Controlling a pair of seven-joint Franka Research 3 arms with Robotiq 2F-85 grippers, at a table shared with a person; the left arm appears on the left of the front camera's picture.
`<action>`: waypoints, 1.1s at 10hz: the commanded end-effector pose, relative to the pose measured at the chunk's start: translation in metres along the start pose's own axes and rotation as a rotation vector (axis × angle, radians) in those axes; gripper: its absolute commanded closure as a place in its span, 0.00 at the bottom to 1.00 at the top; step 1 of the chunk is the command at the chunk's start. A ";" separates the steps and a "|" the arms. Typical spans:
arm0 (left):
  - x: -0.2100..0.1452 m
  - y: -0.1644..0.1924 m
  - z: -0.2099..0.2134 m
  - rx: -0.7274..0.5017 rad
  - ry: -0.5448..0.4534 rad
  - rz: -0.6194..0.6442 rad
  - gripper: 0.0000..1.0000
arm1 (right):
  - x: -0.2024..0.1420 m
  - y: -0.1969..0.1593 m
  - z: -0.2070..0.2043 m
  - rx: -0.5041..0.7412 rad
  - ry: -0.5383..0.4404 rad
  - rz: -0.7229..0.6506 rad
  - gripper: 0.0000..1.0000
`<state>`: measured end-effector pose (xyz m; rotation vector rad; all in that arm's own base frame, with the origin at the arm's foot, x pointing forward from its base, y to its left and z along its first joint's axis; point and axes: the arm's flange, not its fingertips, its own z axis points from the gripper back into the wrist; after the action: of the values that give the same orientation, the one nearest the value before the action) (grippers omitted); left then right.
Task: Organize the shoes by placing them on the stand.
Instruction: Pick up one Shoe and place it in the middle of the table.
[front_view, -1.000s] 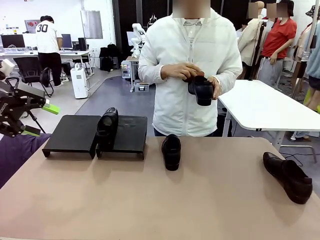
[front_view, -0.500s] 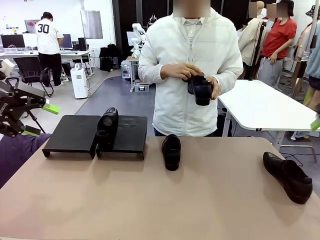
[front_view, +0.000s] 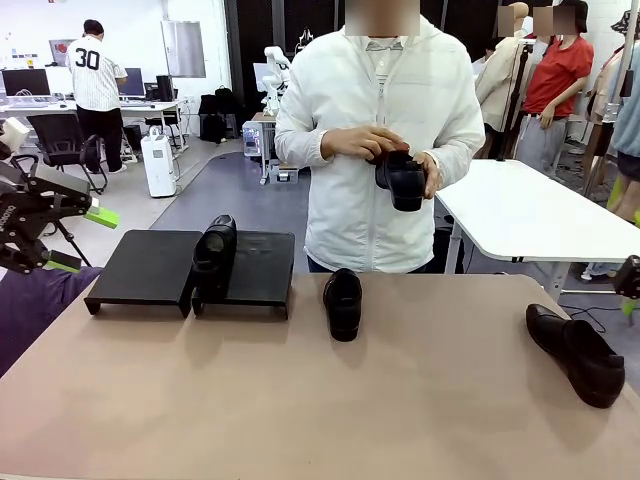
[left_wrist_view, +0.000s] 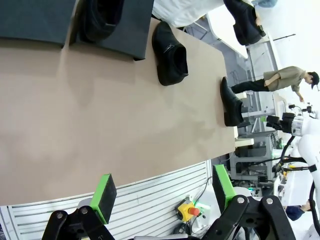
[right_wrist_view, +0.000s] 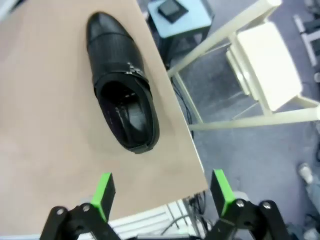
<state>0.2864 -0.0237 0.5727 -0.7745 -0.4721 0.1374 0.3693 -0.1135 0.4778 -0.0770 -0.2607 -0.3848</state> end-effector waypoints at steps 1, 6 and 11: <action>0.001 -0.001 0.002 -0.022 0.005 -0.002 0.00 | -0.007 0.019 0.017 -0.015 -0.091 0.034 0.00; 0.001 -0.001 0.002 -0.022 0.005 -0.002 0.00 | 0.034 0.068 -0.066 -0.084 0.106 0.046 0.00; 0.001 -0.001 0.002 -0.022 0.005 -0.002 0.00 | 0.038 0.094 -0.096 -0.089 0.197 0.066 0.00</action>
<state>0.2863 -0.0236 0.5733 -0.7755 -0.4722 0.1373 0.4557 -0.0560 0.3923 -0.1014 -0.0665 -0.3045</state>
